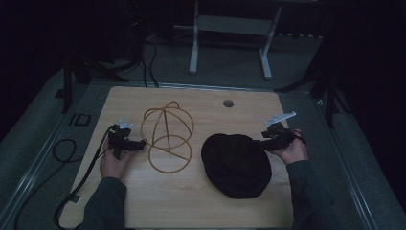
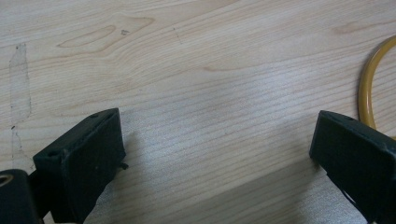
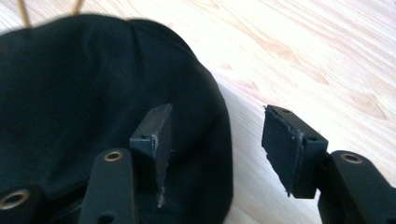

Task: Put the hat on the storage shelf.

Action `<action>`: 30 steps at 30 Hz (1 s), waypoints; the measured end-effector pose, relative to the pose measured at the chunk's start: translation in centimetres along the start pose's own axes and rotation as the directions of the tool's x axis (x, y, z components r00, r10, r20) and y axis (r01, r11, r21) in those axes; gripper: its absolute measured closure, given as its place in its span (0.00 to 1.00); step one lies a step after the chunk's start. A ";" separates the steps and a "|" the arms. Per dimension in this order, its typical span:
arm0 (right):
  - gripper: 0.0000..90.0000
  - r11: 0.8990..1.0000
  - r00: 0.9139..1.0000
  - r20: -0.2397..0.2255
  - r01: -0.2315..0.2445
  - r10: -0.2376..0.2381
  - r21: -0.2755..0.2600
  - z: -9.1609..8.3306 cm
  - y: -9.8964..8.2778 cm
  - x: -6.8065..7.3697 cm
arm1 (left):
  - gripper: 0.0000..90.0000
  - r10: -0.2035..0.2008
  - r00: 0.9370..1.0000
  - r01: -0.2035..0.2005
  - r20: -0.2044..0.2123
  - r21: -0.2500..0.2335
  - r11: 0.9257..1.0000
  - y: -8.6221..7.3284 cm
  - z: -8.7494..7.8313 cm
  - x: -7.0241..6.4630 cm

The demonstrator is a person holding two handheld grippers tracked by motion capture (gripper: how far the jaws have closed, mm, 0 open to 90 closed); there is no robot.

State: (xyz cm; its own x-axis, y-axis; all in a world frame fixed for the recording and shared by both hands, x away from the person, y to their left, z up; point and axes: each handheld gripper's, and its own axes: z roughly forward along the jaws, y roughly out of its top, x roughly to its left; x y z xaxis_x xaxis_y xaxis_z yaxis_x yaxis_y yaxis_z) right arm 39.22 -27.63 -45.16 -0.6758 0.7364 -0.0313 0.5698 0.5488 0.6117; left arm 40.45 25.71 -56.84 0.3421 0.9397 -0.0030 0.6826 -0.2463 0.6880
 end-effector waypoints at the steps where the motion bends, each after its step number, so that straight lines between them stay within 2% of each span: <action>1: 0.48 1.000 1.000 0.000 0.000 0.000 0.000 0.0 0.0 0.0 | 0.03 0.000 1.000 0.000 0.000 0.000 1.000 0.0 0.0 0.0; 14: 0.46 0.995 0.996 -0.027 0.083 -0.082 0.048 1.5 3.2 1.0 | 0.03 -0.001 1.000 0.001 -0.001 0.000 1.000 0.0 0.0 0.0; 18: 0.45 0.991 0.994 -0.034 0.109 -0.107 0.077 1.9 3.8 1.2 | 0.03 -0.004 1.000 0.004 -0.001 -0.003 1.000 0.0 0.0 0.0; 20: 0.44 0.986 0.992 -0.041 0.125 -0.121 0.113 2.6 4.3 1.3 | 0.03 -0.003 1.000 0.003 -0.001 -0.002 1.000 0.0 0.0 0.0; 29: 0.43 0.975 0.989 -0.058 0.143 -0.135 0.170 4.4 5.2 1.5 | 0.03 -0.001 1.000 0.001 -0.002 -0.001 1.000 0.0 0.0 0.0; 30: 0.43 0.968 0.987 -0.066 0.158 -0.147 0.193 5.3 5.3 1.6 | 0.03 -0.002 1.000 0.002 -0.001 -0.001 1.000 0.0 0.0 0.0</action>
State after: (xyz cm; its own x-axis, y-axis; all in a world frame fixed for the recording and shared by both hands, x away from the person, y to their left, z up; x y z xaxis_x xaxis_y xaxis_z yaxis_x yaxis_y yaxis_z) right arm 43.61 -21.46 -46.17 -0.7819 0.6196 -0.0686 0.5355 0.7240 0.4347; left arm 40.46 25.71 -56.84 0.3402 0.9404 -0.0033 0.6828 -0.2446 0.6885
